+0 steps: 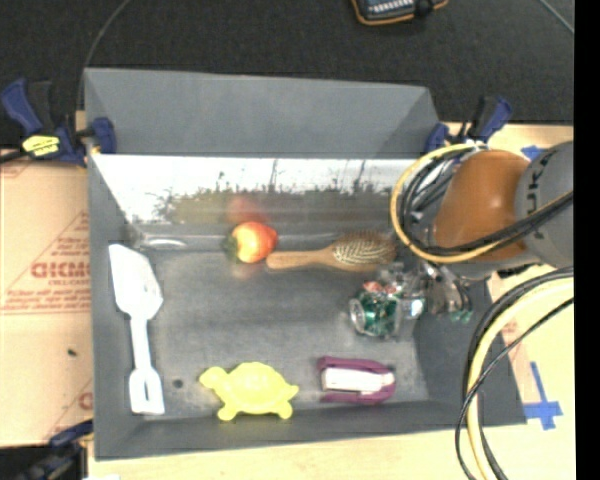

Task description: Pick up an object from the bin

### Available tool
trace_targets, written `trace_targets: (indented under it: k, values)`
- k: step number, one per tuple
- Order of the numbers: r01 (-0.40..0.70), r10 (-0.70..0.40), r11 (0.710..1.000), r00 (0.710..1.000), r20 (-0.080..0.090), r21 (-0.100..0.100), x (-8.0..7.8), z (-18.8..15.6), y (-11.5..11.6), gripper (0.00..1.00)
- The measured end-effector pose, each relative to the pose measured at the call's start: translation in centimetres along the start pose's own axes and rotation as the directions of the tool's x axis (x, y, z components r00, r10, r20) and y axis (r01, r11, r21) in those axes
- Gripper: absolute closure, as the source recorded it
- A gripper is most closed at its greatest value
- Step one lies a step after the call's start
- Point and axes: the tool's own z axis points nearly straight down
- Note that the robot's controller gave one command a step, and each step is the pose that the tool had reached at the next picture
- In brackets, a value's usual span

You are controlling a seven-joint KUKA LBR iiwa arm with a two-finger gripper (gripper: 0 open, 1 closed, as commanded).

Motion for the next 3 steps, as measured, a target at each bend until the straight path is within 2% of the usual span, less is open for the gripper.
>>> trace_targets:
  k: [1,2,3]
  values:
    - [0.000,0.000,1.000,1.000,-0.009,-0.002,0.2,-2.3,0.0,1.00]
    - [-0.002,0.002,1.000,1.000,-0.007,-0.001,0.1,-6.6,0.0,1.00]
    - [-0.003,0.003,1.000,1.000,0.000,0.001,-0.1,-9.3,-0.1,1.00]
